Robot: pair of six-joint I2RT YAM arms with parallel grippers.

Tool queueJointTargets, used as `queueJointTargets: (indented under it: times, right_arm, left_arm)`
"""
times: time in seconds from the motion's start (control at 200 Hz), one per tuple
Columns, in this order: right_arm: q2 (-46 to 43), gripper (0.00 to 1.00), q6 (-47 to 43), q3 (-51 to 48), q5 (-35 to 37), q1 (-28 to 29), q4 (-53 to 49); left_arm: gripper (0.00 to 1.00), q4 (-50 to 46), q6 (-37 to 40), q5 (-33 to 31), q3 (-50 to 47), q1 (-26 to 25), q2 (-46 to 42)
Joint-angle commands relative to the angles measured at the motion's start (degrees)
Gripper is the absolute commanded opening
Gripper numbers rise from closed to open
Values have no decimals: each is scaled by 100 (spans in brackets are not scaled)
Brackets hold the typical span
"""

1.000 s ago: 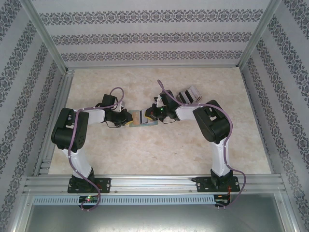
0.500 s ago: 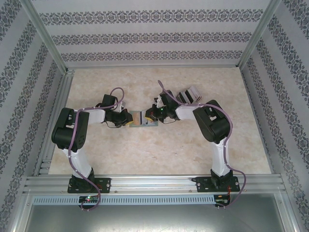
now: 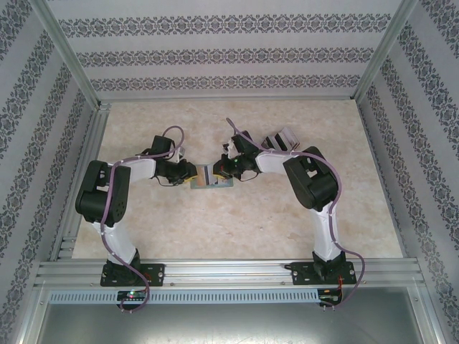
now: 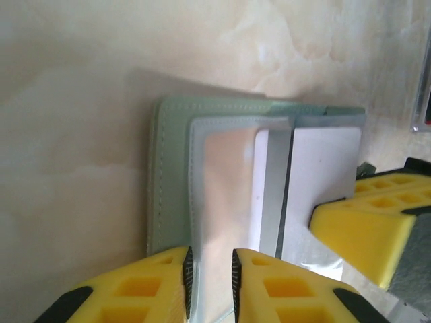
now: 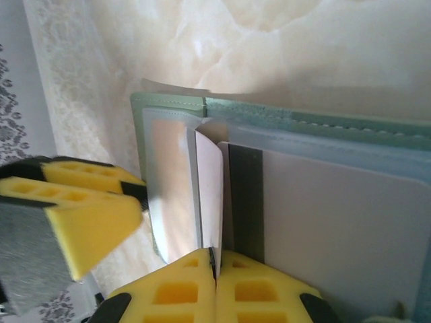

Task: Put the credit cards into the card holder
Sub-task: Insert the credit card into the card slot.

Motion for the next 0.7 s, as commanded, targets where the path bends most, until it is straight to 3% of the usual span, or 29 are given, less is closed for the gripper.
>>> queueJointTargets:
  times: [0.0, 0.2, 0.48, 0.699]
  right_arm:
    - [-2, 7, -607, 100, 588, 155, -1031]
    - [22, 8, -918, 405, 891, 275, -1485]
    - [251, 12, -1066, 892, 992, 483, -1832]
    - [76, 32, -1185, 951, 1185, 409, -2073]
  left_arm:
    - [26, -441, 183, -400, 144, 117, -289]
    - [24, -314, 65, -408, 79, 233, -210]
    - [9, 207, -260, -74, -249, 217, 128]
    - [6, 202, -234, -101, -412, 207, 75]
